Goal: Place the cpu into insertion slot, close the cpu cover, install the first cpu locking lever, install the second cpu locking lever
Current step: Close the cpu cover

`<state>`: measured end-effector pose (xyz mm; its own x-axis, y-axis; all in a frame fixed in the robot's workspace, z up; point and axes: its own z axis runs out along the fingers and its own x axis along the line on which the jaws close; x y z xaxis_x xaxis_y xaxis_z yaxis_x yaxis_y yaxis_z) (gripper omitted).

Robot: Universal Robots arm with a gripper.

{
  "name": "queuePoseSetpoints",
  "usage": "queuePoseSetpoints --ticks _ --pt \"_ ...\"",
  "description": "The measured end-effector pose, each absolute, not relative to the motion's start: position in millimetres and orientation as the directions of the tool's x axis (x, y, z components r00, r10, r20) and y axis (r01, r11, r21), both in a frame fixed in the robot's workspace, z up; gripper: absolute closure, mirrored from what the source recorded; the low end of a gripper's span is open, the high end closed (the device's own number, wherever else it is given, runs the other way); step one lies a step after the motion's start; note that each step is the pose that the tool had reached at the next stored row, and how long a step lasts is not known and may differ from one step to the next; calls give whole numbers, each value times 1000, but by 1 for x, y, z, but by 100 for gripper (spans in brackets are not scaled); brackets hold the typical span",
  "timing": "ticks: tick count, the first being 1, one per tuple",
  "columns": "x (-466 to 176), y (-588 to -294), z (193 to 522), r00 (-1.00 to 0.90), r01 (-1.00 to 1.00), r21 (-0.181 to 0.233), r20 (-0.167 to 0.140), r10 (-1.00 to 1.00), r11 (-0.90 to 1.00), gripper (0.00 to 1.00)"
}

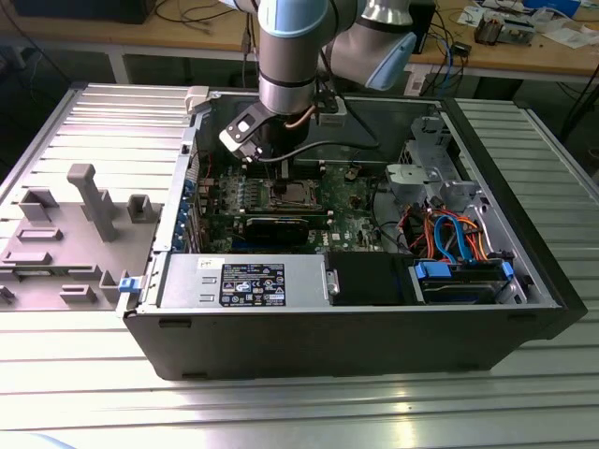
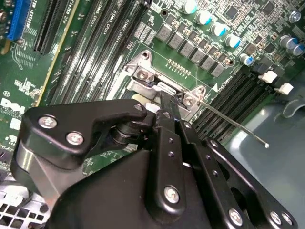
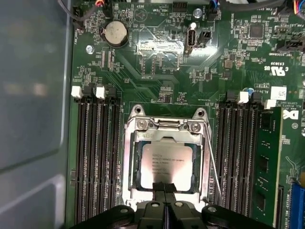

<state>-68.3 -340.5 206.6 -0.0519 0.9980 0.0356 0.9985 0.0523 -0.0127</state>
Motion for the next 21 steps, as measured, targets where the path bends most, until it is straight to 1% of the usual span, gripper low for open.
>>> queuePoseSetpoints --ticks 12,21 --pt "-67 -340 214 -52 999 -14 36 998 52 89" --pt "-48 -340 213 -52 999 -14 36 998 52 89"
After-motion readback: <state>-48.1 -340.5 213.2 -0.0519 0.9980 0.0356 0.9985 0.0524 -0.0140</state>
